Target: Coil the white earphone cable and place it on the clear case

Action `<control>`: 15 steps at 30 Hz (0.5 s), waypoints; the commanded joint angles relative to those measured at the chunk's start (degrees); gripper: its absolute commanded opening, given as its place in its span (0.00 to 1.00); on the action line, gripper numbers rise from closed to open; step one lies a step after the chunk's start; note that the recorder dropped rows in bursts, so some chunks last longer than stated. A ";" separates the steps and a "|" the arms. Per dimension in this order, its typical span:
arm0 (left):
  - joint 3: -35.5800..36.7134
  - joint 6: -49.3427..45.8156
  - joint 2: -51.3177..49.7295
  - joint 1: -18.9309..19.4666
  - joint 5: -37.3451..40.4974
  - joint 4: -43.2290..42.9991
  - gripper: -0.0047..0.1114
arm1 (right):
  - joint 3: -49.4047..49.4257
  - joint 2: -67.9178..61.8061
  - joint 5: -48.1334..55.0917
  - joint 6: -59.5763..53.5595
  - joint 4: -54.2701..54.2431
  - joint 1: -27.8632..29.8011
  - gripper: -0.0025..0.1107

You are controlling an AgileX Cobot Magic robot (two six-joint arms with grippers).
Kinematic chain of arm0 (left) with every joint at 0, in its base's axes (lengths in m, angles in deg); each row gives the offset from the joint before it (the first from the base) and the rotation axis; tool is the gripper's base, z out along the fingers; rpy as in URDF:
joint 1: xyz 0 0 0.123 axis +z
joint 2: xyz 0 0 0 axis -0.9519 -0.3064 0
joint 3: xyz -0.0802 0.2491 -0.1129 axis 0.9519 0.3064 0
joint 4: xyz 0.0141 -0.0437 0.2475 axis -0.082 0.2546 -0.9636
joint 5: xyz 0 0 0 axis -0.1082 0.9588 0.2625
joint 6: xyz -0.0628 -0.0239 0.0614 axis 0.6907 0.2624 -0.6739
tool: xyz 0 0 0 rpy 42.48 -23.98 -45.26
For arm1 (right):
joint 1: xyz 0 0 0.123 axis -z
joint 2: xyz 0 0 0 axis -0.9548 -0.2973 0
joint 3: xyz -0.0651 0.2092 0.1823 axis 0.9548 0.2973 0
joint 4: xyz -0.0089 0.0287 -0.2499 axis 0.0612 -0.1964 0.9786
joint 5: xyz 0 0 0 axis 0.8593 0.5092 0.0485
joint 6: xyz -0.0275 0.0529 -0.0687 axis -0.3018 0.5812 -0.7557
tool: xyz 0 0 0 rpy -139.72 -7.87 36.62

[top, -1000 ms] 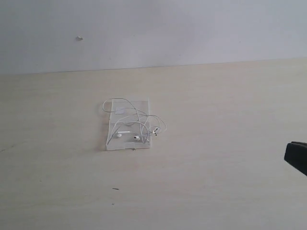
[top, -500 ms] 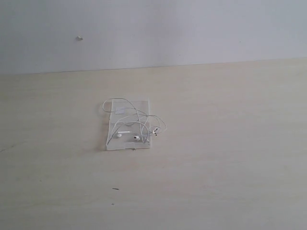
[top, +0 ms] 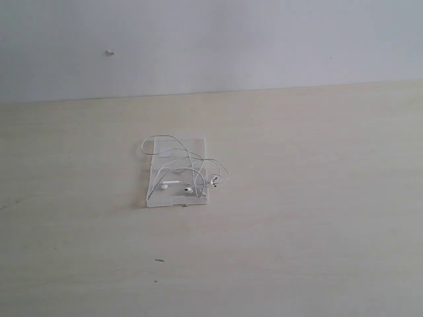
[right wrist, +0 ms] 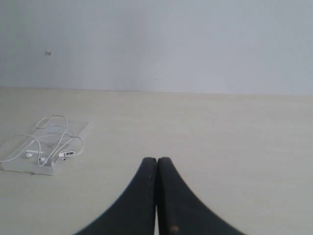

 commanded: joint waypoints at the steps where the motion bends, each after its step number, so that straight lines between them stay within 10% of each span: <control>1: -0.03 0.26 0.25 0.13 -0.04 -0.22 0.04 | 0.23 1.21 0.87 -0.41 0.45 2.23 0.02; 15: -0.03 0.26 0.25 0.13 -0.04 -0.22 0.04 | 0.23 1.21 0.99 -0.18 -1.34 2.23 0.02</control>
